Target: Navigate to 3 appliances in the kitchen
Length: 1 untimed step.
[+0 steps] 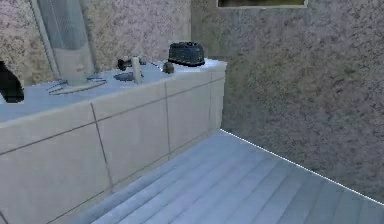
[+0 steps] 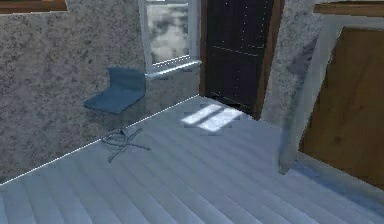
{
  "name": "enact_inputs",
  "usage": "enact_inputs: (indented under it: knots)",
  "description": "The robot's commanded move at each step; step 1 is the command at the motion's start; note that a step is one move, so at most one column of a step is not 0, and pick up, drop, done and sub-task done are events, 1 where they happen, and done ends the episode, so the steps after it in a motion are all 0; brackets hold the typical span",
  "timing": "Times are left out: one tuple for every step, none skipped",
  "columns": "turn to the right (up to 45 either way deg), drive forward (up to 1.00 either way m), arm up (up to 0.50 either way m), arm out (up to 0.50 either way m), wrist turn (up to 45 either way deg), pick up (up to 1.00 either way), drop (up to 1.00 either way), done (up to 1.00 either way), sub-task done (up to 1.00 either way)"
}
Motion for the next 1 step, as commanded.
enact_inputs:
  knots:
    - [-42.0, 0.00, 0.00, 0.00, 0.0, 0.00, 0.00, 0.00, 0.00]
